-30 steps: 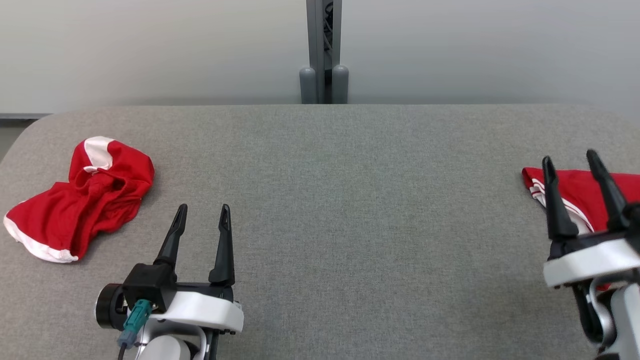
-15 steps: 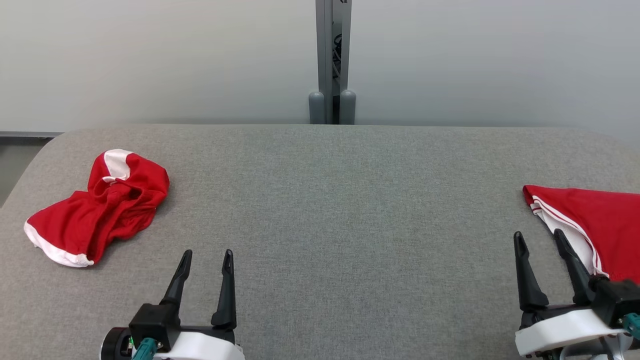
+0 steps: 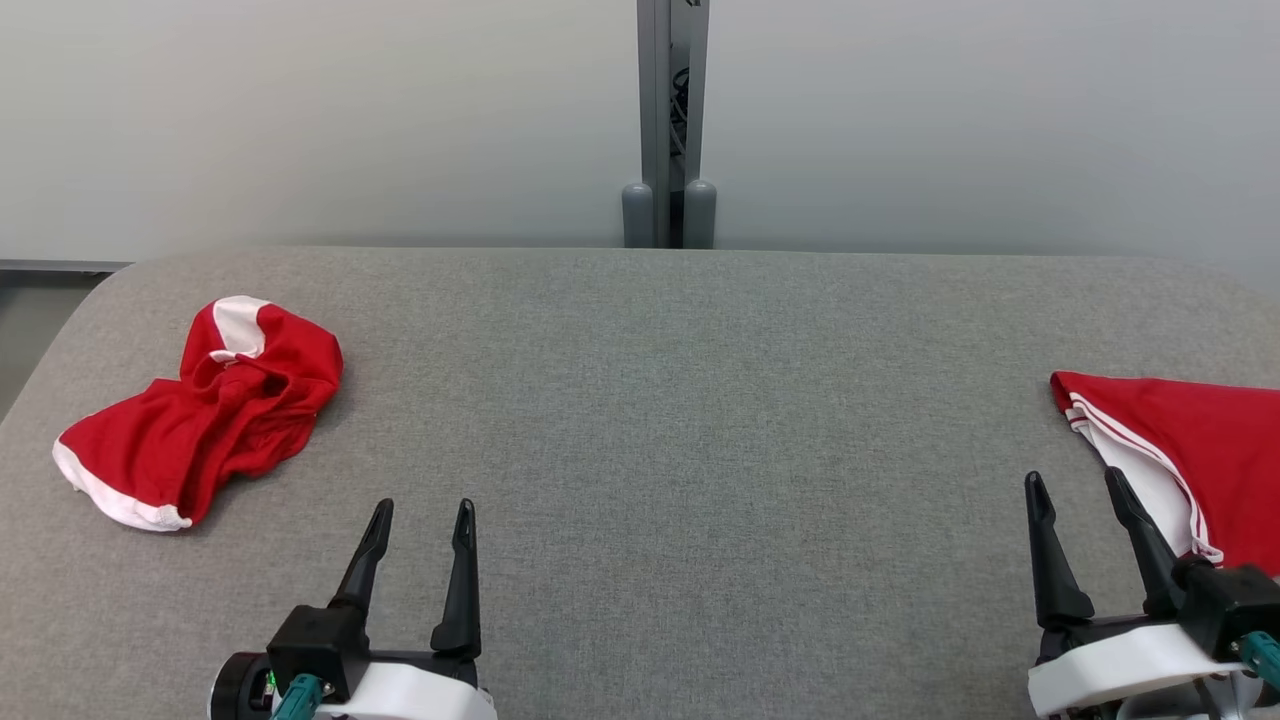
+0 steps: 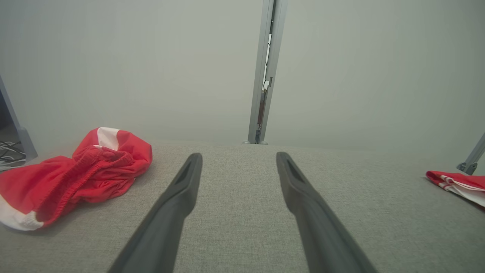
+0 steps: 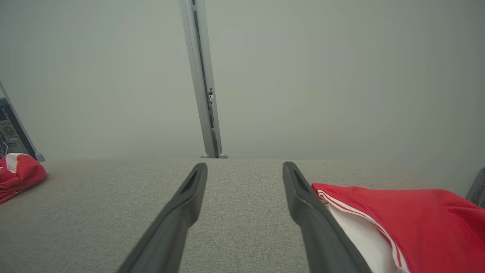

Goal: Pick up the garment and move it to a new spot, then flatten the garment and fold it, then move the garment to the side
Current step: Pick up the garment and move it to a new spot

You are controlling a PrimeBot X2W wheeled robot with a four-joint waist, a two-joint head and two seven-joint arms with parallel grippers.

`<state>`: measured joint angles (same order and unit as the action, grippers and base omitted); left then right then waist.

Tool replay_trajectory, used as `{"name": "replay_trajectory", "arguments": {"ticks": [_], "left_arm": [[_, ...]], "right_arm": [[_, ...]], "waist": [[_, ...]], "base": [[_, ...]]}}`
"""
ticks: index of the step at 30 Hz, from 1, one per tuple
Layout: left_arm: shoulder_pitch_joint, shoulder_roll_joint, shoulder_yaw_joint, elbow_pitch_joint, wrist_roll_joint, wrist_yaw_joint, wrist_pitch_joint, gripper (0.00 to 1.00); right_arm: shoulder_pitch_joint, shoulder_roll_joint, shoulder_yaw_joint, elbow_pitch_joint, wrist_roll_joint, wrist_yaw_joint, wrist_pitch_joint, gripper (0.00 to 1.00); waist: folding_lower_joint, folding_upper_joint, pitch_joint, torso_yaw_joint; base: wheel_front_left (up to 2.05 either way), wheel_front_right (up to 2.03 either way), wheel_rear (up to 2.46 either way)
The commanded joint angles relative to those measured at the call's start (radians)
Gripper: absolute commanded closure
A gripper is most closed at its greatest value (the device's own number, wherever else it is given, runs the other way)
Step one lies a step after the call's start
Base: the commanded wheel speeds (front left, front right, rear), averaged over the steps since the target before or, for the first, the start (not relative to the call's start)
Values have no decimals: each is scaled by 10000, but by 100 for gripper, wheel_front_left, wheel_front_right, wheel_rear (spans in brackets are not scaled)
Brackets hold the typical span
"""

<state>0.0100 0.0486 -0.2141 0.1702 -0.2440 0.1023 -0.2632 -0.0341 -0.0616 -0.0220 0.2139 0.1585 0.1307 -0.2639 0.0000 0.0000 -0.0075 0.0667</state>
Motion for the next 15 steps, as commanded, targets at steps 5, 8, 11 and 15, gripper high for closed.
{"name": "replay_trajectory", "arguments": {"ticks": [5, 8, 11, 15], "left_arm": [[-217, 39, -41, 27, 2, -67, -4, 0], [-243, 42, -49, 53, 56, -69, -4, 0], [-338, 42, -51, 68, 92, -94, -4, 0], [-384, 37, 53, 73, 179, -98, -4, 0]], "right_arm": [[25, 16, -119, 21, -53, 3, -14, 0], [60, 36, -46, -16, 52, 3, -13, 0], [39, 43, 168, -44, 91, 3, -13, 0], [-7, 44, 424, -67, 196, 3, -13, 0]], "waist": [[0, 0, 36, 222], [0, 0, 91, 551], [0, 0, 222, 1015], [0, 0, 327, 1758]], "base": [[0, 0, 0], [0, 0, 0], [0, 0, 0], [0, 0, 0]]}}
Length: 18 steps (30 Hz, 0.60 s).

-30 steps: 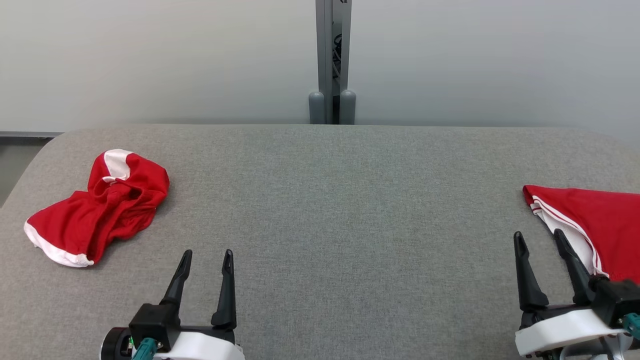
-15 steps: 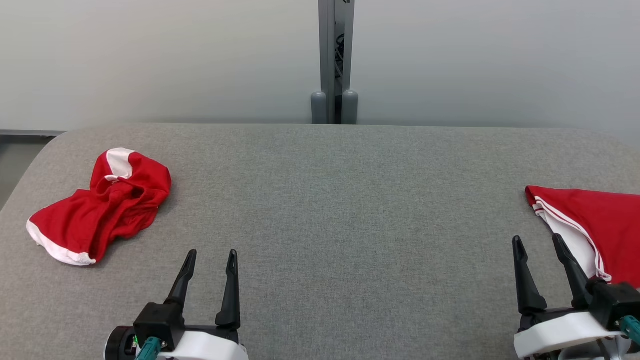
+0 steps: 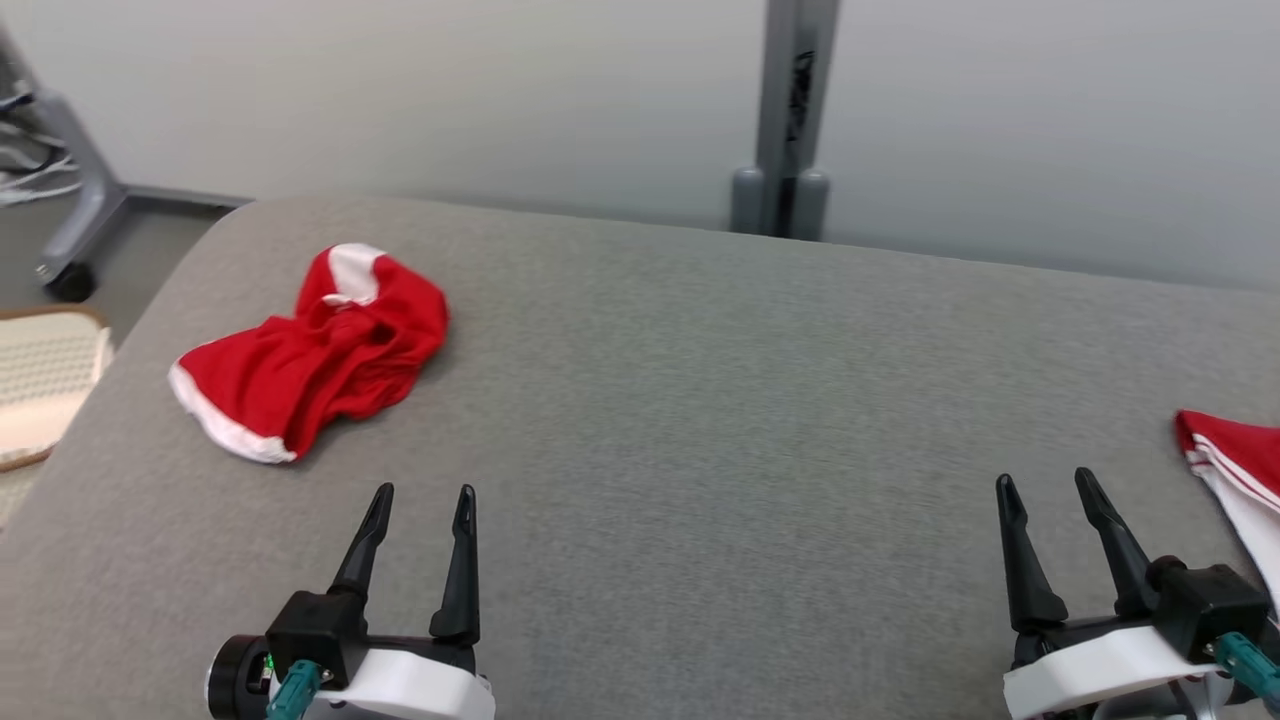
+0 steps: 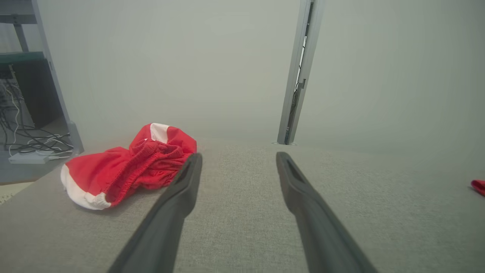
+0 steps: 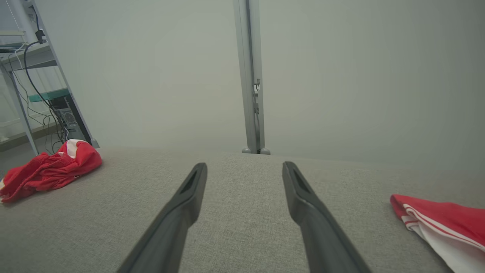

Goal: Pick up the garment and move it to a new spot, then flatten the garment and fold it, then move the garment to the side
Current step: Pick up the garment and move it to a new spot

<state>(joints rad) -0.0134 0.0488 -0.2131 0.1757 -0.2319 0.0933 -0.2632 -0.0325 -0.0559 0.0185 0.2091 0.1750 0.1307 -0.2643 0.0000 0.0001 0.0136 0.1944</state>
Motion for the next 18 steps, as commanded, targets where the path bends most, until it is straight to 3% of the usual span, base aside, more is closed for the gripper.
{"name": "replay_trajectory", "arguments": {"ticks": [1, 11, 18], "left_arm": [[-144, 40, 82, 24, 75, -18, -4, 0], [127, 39, 514, 1, 327, -138, -3, 0], [258, 28, 869, -290, 280, -13, -3, 0]], "right_arm": [[-26, -6, 73, -49, 61, 3, -9, 0], [-66, -17, 602, -160, 326, 3, -9, 0], [-369, -11, 1219, 46, 483, 3, -9, 0]], "waist": [[0, -1, 127, 694], [0, -1, 38, 2873], [0, -1, 203, 3298]], "base": [[0, 0, 0], [0, 0, 0], [0, 0, 0]]}}
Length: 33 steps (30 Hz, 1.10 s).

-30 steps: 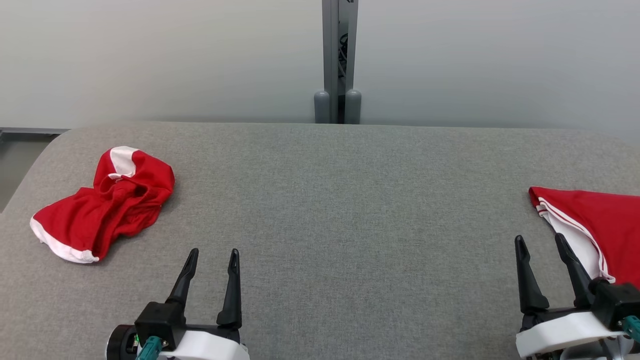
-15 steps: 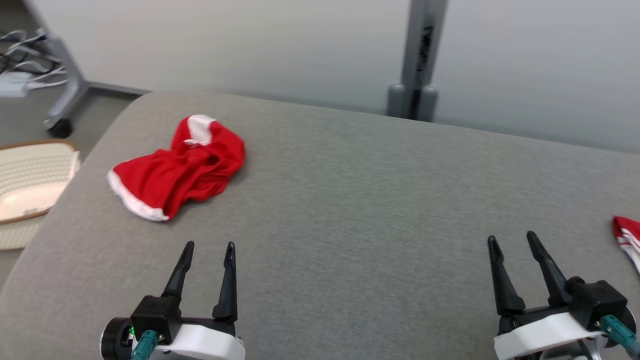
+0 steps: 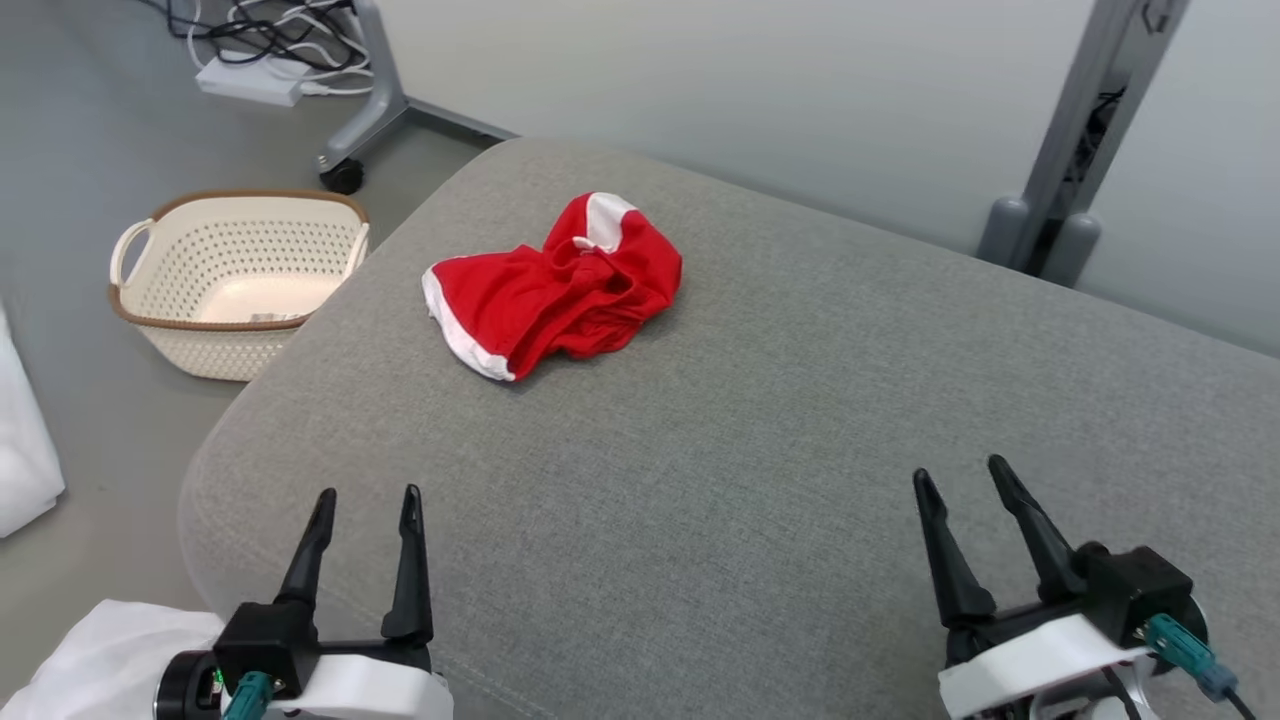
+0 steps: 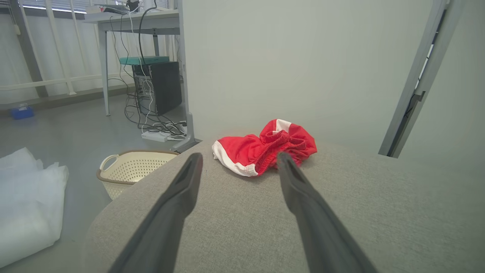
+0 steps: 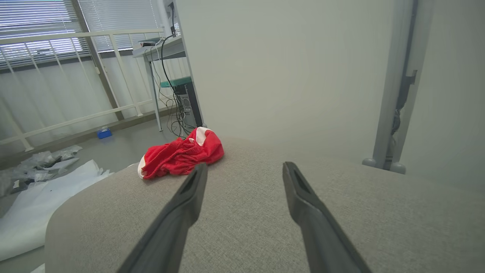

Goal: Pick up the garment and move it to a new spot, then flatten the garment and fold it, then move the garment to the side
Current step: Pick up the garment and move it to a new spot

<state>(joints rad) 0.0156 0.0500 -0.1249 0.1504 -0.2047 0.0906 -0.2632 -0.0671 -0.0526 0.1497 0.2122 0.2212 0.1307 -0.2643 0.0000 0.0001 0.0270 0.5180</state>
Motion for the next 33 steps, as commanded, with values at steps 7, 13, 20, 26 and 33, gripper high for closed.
{"name": "replay_trajectory", "arguments": {"ticks": [7, 13, 20, 26, 33], "left_arm": [[191, 26, 228, -383, -151, 301, -3, 0], [281, 26, 292, -489, -170, 393, -3, 0], [181, 27, 359, -433, -124, 345, -3, 0], [-22, 27, 627, -332, -87, 147, -3, 0], [-753, 23, 812, 454, -271, -515, -2, 0]], "right_arm": [[-552, -243, 616, 354, 299, 3, -9, 0], [-711, -318, 790, 470, 420, 3, -9, 0], [-538, -348, 741, 487, 512, 3, -9, 0], [-410, -380, 543, 366, 438, 3, -9, 0], [-358, -686, 35, -135, 125, 3, -9, 0]], "waist": [[0, -1, 277, 195], [0, -1, 269, 207], [0, -1, 153, 145], [0, -1, 241, 118], [0, -1, 921, 141]], "base": [[0, 0, 0], [0, 0, 0], [0, 0, 0], [0, 0, 0], [0, 0, 0]]}}
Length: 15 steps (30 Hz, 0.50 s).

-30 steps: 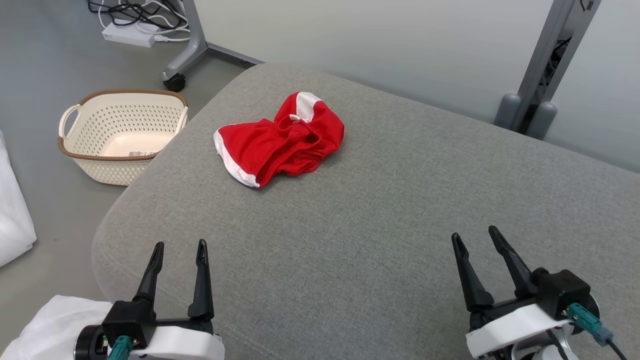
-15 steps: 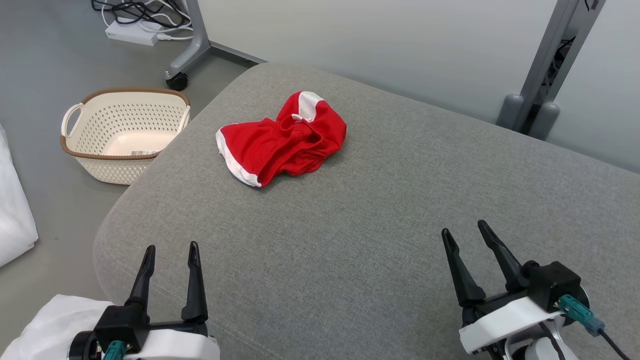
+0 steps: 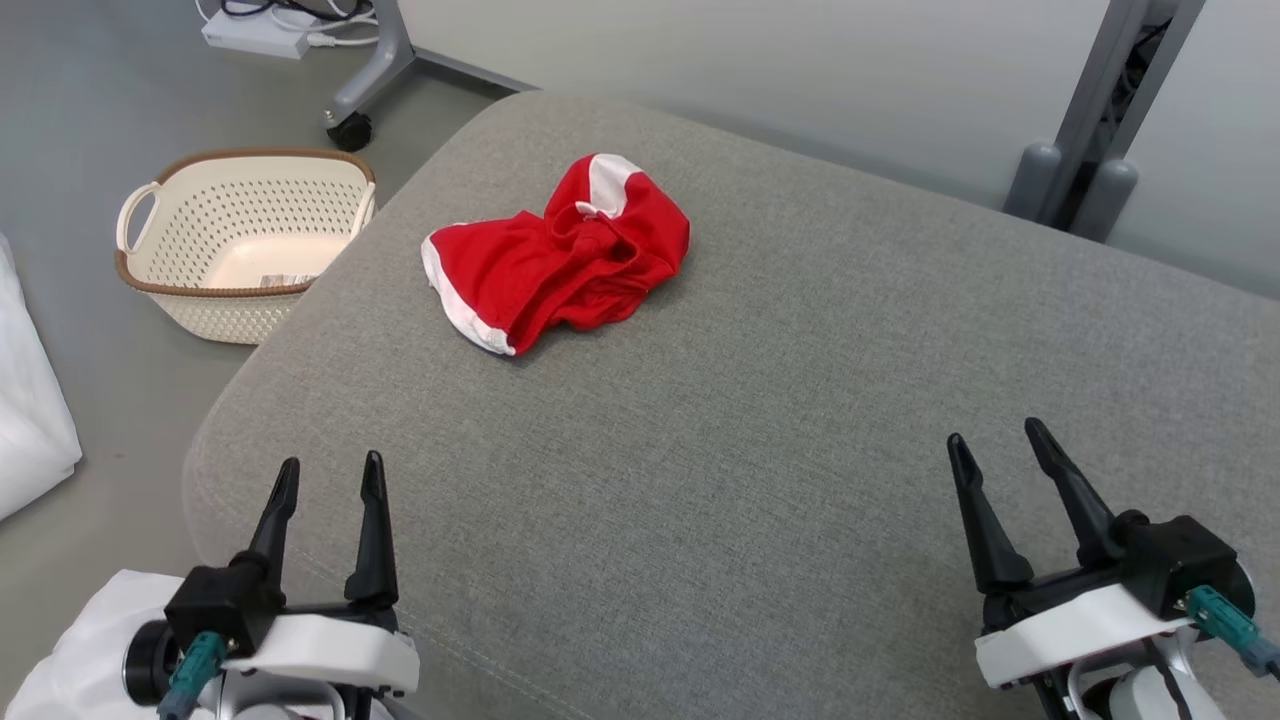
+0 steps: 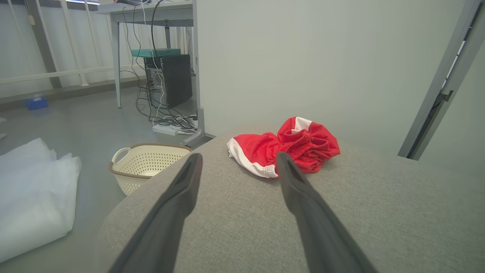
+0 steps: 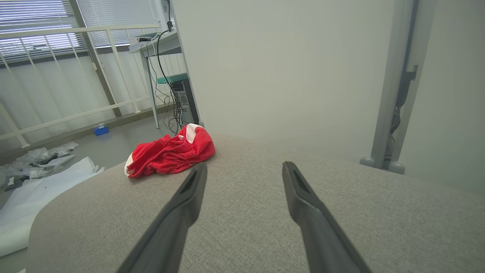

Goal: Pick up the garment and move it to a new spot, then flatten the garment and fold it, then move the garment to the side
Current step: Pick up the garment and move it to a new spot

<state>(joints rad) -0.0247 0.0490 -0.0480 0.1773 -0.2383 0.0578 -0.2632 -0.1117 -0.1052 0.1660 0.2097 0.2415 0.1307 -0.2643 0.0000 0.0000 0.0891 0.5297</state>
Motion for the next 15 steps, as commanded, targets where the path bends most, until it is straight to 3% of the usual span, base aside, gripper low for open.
{"name": "replay_trajectory", "arguments": {"ticks": [1, 10, 15], "left_arm": [[-559, 32, 115, 321, 110, -313, -5, 0], [-2979, 260, 663, 2258, 66, -1495, 0, 0], [-5126, 1116, 147, 4381, -453, -1860, 522, 0]], "right_arm": [[36, -232, -142, -233, -150, 3, -8, 0], [-873, -920, 44, -952, -317, 3, -9, 0], [-1287, -1130, 283, -1133, -209, 3, -9, 0]], "waist": [[0, 0, 480, -26], [0, 0, 2024, -813], [0, 0, 2642, -1311]], "base": [[0, 0, 0], [0, 0, 0], [0, 0, 0]]}}
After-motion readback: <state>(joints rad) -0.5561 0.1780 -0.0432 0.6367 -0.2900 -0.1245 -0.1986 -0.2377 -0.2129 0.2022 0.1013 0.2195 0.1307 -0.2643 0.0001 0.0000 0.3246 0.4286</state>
